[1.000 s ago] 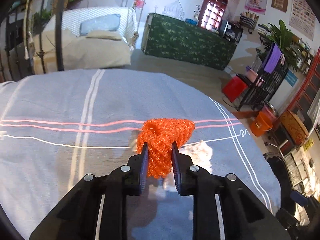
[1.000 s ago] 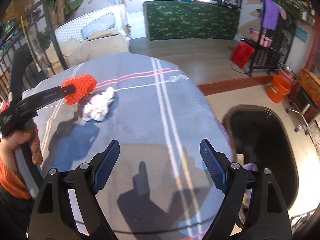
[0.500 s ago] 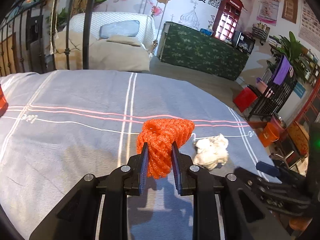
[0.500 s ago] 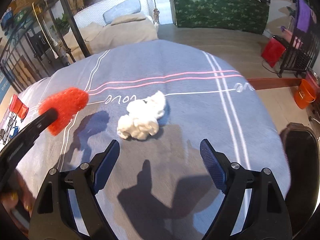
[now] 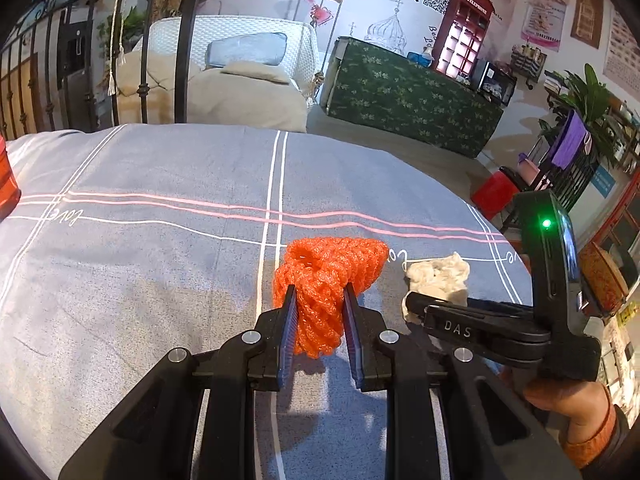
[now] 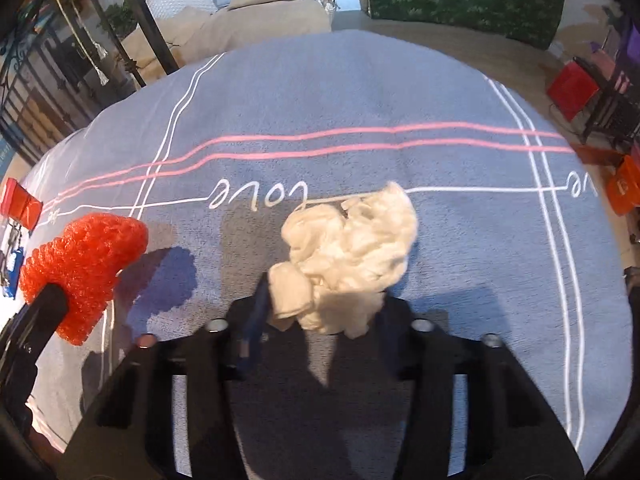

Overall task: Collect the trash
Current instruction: 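Grasp the orange mesh net with the left gripper while the right grasps the white tissue, then carry the white tissue over the bin and open the right gripper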

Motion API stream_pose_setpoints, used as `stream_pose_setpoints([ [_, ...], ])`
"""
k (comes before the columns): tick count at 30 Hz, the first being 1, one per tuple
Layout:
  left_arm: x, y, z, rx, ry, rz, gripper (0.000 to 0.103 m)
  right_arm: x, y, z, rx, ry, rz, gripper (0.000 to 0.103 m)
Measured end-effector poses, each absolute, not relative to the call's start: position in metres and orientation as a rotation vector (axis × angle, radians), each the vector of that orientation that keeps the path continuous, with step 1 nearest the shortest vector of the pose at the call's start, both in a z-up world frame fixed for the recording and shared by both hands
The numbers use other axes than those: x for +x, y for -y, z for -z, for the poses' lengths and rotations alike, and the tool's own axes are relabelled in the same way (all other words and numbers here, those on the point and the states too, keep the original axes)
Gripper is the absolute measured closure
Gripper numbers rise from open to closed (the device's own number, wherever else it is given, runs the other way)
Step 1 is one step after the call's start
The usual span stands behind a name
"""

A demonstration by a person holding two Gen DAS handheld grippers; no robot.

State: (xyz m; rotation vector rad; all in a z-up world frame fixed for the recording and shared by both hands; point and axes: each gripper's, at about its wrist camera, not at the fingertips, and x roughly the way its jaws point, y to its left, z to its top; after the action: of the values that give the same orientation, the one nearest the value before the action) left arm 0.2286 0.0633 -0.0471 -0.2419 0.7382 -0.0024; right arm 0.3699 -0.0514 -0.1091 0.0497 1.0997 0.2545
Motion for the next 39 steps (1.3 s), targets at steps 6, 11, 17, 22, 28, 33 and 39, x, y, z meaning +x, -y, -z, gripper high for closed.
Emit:
stream_pose_setpoints([
  [6, 0.226, -0.061, 0.047, -0.243, -0.734, 0.008, 0.081, 0.352, 0.058, 0.096, 0.046, -1.049, -0.243, 0.071],
  [11, 0.222, -0.060, 0.043, -0.242, -0.719, 0.019, 0.081, 0.329, 0.068, 0.082, 0.036, -0.990, -0.231, 0.071],
  [17, 0.214, -0.050, 0.038, -0.232, -0.709, 0.052, 0.081, 0.301, 0.082, 0.065, 0.027, -0.929, -0.213, 0.071],
  [22, 0.202, -0.036, 0.035, -0.225, -0.695, 0.081, 0.081, 0.278, 0.101, 0.053, 0.038, -0.883, -0.185, 0.071],
  [28, 0.182, -0.007, 0.032, -0.202, -0.683, 0.143, 0.081, 0.242, 0.130, 0.046, 0.074, -0.832, -0.137, 0.071],
  [33, 0.174, 0.019, 0.033, -0.164, -0.690, 0.204, 0.081, 0.218, 0.162, 0.049, 0.115, -0.829, -0.082, 0.071],
  [39, 0.167, 0.048, 0.037, -0.125, -0.701, 0.259, 0.081, 0.190, 0.206, 0.059, 0.153, -0.828, 0.001, 0.071],
])
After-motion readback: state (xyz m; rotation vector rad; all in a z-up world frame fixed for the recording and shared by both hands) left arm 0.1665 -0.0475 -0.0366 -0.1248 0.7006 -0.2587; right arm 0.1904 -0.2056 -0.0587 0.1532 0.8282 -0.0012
